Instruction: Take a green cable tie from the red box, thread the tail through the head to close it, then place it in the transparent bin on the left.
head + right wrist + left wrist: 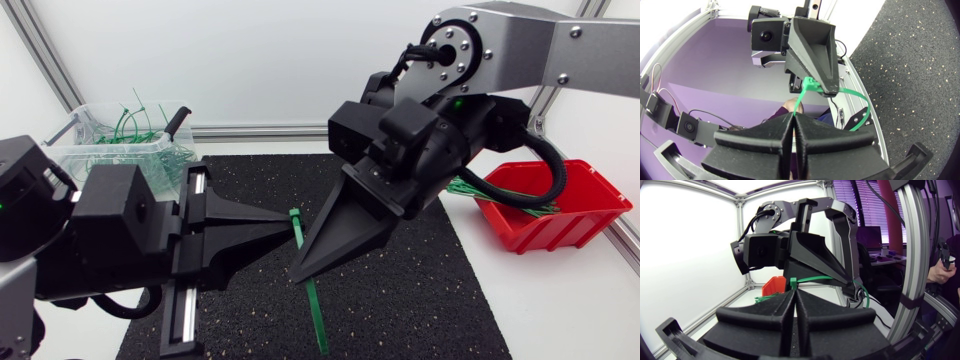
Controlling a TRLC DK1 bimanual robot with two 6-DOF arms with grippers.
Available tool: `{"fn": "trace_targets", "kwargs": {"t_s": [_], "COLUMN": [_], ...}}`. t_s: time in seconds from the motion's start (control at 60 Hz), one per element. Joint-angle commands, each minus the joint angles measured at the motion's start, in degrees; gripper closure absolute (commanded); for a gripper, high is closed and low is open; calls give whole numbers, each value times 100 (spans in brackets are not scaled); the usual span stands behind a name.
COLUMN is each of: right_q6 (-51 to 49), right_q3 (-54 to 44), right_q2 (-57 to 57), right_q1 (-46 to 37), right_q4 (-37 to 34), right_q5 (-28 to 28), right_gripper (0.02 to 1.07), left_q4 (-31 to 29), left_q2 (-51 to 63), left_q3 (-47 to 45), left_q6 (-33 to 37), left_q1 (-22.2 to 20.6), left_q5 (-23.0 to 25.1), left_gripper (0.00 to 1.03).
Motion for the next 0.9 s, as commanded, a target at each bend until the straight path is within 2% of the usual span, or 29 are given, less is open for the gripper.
{"fn": "trace_targets", "kwargs": {"t_s": [0.0, 0.15, 0.567, 0.883], "right_q6": [-72, -64, -72, -37], "right_q3": [62, 106, -219, -26], "right_q2": [24, 68, 121, 349], "right_q1": [-61, -61, 0, 159], "right_q4": [-68, -103, -155, -314], "right_q5": [-42, -42, -42, -147], "right_gripper": [101, 101, 101, 101], "left_q4": [-91, -267, -144, -56], "left_q2": [-13, -57, -48, 4], "left_q3": [42, 112, 174, 139], "left_q6": [-220, -413, -422, -404], "left_q1": [-64, -99, 77, 112], "left_q5": [22, 22, 13, -22], "left_gripper": [100, 100, 100, 100]}}
